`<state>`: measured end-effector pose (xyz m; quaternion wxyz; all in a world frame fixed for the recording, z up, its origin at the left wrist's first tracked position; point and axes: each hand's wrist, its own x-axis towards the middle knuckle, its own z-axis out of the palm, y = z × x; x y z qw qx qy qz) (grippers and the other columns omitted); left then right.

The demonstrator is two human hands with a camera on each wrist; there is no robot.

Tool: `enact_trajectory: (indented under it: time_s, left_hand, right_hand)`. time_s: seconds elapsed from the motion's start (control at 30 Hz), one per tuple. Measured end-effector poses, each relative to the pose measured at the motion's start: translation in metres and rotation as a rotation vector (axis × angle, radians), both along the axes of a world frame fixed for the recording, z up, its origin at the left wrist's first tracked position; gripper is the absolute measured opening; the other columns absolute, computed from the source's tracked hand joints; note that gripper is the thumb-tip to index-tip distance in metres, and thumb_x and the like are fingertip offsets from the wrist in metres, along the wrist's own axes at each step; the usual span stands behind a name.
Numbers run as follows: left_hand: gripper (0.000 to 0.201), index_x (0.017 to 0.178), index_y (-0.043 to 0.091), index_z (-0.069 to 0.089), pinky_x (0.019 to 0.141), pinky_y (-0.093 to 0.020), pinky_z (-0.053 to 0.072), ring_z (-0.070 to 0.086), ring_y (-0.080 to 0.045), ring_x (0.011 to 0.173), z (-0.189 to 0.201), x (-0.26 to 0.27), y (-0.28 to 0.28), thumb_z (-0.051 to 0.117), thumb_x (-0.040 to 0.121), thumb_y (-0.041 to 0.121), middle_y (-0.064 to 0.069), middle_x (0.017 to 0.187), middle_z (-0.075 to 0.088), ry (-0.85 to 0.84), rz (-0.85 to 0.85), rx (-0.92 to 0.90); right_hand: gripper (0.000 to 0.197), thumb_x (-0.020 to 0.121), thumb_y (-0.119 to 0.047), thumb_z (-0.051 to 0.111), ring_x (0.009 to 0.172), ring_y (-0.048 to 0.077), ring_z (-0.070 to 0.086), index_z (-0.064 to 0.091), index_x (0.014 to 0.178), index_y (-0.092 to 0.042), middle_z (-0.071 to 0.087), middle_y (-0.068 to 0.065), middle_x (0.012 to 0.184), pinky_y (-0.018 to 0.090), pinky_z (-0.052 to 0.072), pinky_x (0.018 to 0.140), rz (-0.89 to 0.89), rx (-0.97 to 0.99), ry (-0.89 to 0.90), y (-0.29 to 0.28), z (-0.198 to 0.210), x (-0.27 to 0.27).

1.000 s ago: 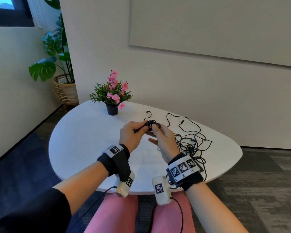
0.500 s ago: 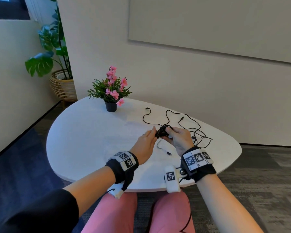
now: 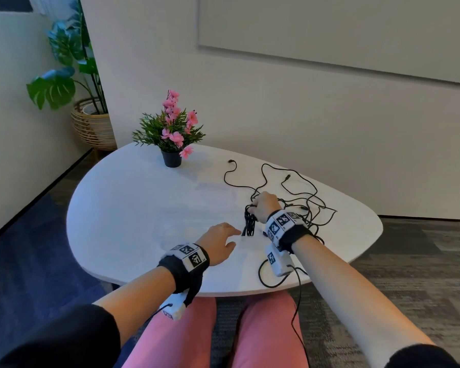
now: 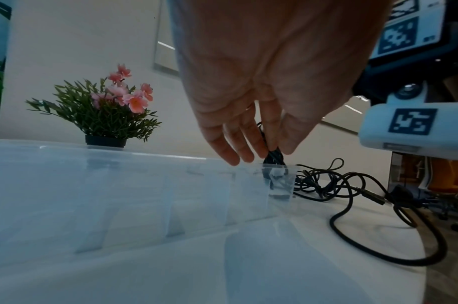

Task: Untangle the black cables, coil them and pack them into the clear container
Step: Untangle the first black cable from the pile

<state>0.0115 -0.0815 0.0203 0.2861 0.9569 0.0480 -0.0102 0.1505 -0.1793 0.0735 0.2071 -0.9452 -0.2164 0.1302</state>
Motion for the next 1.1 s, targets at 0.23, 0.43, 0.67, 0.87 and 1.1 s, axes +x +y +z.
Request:
enact_trajectory:
  time_s: [0.23, 0.43, 0.67, 0.87, 1.1]
  left_hand:
    - [0.045, 0.143, 0.013, 0.039, 0.111, -0.026, 0.023, 0.035, -0.021, 0.136, -0.009, 0.01, -0.008, 0.042, 0.098, 0.015, -0.004, 0.15, 0.035, 0.03, -0.072, 0.046]
    - [0.045, 0.142, 0.014, 0.039, 0.112, -0.026, 0.023, 0.036, -0.02, 0.136, -0.012, 0.014, -0.003, 0.041, 0.098, 0.018, -0.004, 0.149, 0.038, 0.078, -0.063, 0.041]
    - [0.043, 0.14, 0.014, 0.041, 0.109, -0.032, 0.032, 0.042, -0.023, 0.13, -0.007, 0.025, 0.0, 0.042, 0.097, 0.017, -0.007, 0.144, 0.043, 0.091, -0.036, 0.01]
    - [0.042, 0.14, 0.014, 0.042, 0.109, -0.031, 0.032, 0.042, -0.024, 0.129, -0.008, 0.035, -0.004, 0.04, 0.098, 0.015, -0.008, 0.143, 0.044, 0.143, -0.067, 0.03]
    - [0.037, 0.134, 0.016, 0.051, 0.103, -0.032, 0.037, 0.048, -0.025, 0.124, -0.003, 0.05, -0.002, 0.041, 0.098, 0.016, -0.008, 0.135, 0.053, 0.145, -0.046, 0.089]
  right_hand:
    - [0.022, 0.084, -0.015, 0.063, 0.069, 0.023, 0.058, 0.053, 0.066, -0.006, 0.059, 0.006, 0.072, 0.026, 0.043, 0.051, 0.059, -0.297, -0.009, 0.022, -0.036, -0.011]
    - [0.029, 0.072, -0.026, 0.079, 0.074, 0.02, 0.06, 0.063, 0.075, -0.002, 0.062, 0.007, 0.072, 0.025, 0.048, 0.053, 0.039, -0.247, 0.014, 0.012, -0.029, -0.002]
    - [0.023, 0.083, -0.019, 0.069, 0.074, 0.026, 0.06, 0.065, 0.072, 0.0, 0.057, 0.008, 0.064, 0.024, 0.04, 0.057, 0.157, -0.174, -0.003, 0.003, -0.047, -0.004]
    - [0.026, 0.086, -0.003, 0.055, 0.097, 0.029, 0.061, 0.073, 0.101, -0.014, 0.07, 0.009, 0.101, 0.033, 0.05, 0.087, 0.266, -0.216, -0.014, -0.014, -0.052, -0.003]
    - [0.011, 0.07, 0.003, 0.07, 0.076, 0.022, 0.065, 0.072, 0.068, -0.008, 0.071, 0.009, 0.077, 0.023, 0.05, 0.066, 0.195, -0.02, -0.032, -0.024, -0.051, -0.005]
